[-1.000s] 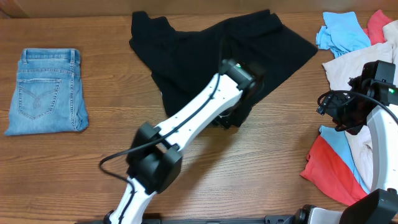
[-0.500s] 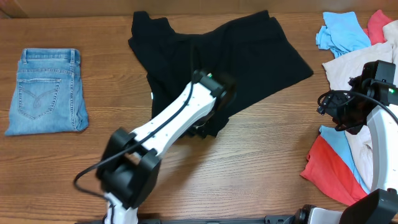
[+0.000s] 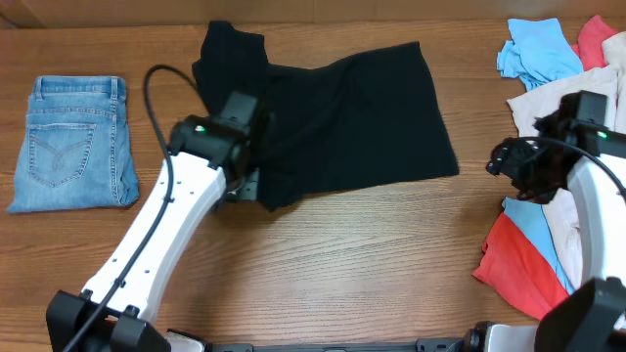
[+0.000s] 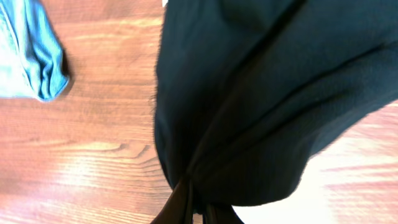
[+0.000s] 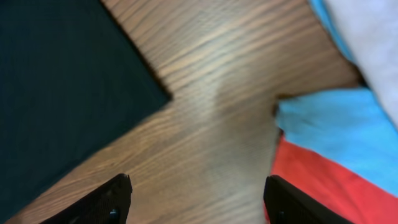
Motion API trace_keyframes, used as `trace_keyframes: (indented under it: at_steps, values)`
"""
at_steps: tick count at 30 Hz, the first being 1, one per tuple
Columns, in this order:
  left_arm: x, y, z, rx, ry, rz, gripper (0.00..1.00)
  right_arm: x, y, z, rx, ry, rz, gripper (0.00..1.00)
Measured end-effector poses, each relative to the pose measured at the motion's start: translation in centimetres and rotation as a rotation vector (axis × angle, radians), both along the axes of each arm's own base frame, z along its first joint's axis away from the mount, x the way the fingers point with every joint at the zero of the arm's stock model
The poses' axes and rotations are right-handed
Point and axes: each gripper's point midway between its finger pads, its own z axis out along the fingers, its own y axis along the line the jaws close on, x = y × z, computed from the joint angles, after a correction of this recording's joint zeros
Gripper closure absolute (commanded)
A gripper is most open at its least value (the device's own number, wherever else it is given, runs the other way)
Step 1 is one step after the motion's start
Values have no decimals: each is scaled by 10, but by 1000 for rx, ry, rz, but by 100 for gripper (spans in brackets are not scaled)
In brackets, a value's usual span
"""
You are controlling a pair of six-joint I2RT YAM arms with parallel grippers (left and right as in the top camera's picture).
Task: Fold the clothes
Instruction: 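Grasp the shirt's right hem corner with the right gripper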
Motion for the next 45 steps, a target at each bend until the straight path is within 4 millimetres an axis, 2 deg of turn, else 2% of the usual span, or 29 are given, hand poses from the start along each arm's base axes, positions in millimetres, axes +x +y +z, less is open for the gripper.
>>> trace_keyframes:
  at_steps: [3, 8, 12, 16, 19, 21, 25, 28, 30, 33, 35, 37, 38, 40, 41, 44, 45]
  values:
    - [-4, 12, -13, 8, 23, 34, 94, 11, 8, -13, 5, 8, 32, 27]
    - [-5, 13, -22, 9, 30, 38, 92, 27, 25, -46, 61, 41, 103, 28]
    - [-4, 13, -23, 8, 26, 38, 91, 28, 42, -79, 118, 111, 167, 28]
    - [-4, 13, -23, 8, 24, 38, 91, 25, 58, -101, 144, 168, 221, 29]
    - [-4, 13, -23, 7, 24, 38, 91, 24, 66, -110, 153, 184, 248, 46]
    - [-4, 13, -23, 7, 24, 38, 91, 26, 71, -112, 155, 181, 261, 65]
    - [-4, 13, -23, 7, 24, 38, 91, 36, 75, -113, 149, 143, 282, 95]
    - [-4, 13, -23, 7, 25, 38, 92, 39, 75, -114, 146, 130, 288, 96]
    - [-4, 13, -23, 7, 25, 38, 92, 30, 76, -113, 156, 168, 288, 96]
    - [-4, 13, -23, 8, 25, 38, 91, -2, 79, -105, 192, 307, 280, 96]
    - [-4, 13, -23, 8, 24, 38, 91, -28, 82, -90, 222, 426, 270, 96]
    - [-4, 13, -23, 8, 25, 38, 91, -41, 83, -67, 238, 491, 268, 96]
    - [-4, 13, -23, 8, 24, 39, 91, -39, 83, -54, 236, 483, 273, 93]
    - [-3, 13, -23, 6, 18, 39, 91, -20, 81, -29, 212, 406, 281, 68]
    - [-2, 12, -23, 5, 15, 38, 91, -4, 78, -16, 192, 336, 288, 64]
    - [-1, 12, -23, 4, 11, 39, 91, 47, 70, 12, 112, 105, 306, 64]
    - [-1, 12, -23, 4, 12, 38, 91, 57, 68, 19, 94, 56, 305, 62]
